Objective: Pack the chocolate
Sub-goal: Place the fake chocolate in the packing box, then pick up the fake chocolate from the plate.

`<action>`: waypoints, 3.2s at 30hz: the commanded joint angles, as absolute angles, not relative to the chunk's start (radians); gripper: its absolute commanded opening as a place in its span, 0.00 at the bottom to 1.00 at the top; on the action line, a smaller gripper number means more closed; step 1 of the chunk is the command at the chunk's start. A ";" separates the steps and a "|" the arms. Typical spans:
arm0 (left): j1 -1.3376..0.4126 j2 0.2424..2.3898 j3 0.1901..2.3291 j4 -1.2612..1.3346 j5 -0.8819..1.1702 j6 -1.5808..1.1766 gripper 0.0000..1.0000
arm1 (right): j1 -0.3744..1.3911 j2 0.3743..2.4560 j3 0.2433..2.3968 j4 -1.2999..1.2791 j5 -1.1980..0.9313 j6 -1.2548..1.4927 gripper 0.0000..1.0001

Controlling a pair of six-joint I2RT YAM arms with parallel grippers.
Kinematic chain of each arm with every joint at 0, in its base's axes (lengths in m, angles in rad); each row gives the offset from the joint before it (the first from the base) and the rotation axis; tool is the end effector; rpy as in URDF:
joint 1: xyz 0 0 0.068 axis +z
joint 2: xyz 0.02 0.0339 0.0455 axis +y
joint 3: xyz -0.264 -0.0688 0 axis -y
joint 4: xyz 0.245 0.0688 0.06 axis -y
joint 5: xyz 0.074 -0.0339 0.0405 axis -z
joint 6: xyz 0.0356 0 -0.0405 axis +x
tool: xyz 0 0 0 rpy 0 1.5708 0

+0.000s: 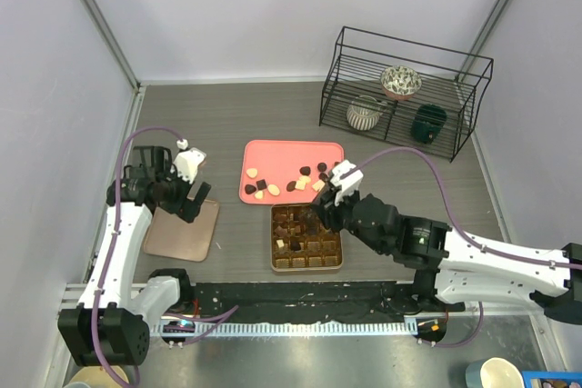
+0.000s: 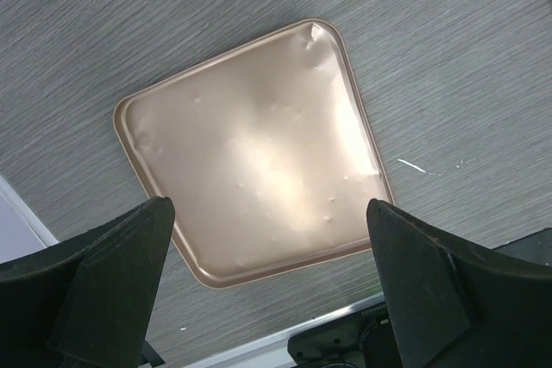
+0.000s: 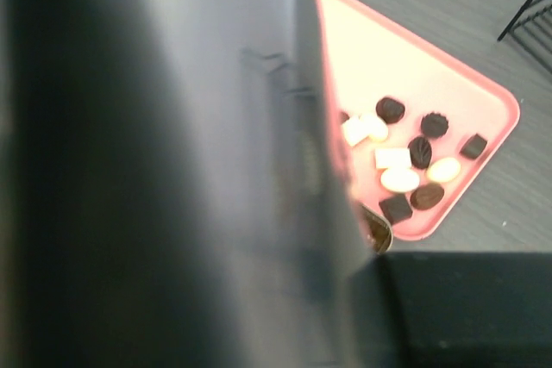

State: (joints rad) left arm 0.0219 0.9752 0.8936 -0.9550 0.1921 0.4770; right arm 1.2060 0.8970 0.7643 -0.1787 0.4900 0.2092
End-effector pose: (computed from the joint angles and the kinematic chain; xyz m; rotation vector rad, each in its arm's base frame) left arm 0.1765 -0.0029 0.2781 0.6477 2.4958 -0.0665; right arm 0.0893 0.1868 0.3146 -0.5873 1.7831 0.5238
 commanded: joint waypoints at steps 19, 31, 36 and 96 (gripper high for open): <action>0.029 0.983 0.916 -0.946 0.238 0.463 1.00 | 1.328 0.853 0.736 -0.281 0.584 0.382 0.40; 0.028 0.971 0.914 -0.945 0.233 0.469 1.00 | 1.330 0.874 0.784 -0.275 0.636 0.328 0.43; 0.028 0.971 0.914 -0.942 0.232 0.469 1.00 | 1.319 0.917 0.827 -0.209 0.676 0.230 0.42; 0.028 0.948 0.934 -0.965 0.207 0.499 1.00 | 0.738 1.513 0.828 0.417 0.334 0.094 0.50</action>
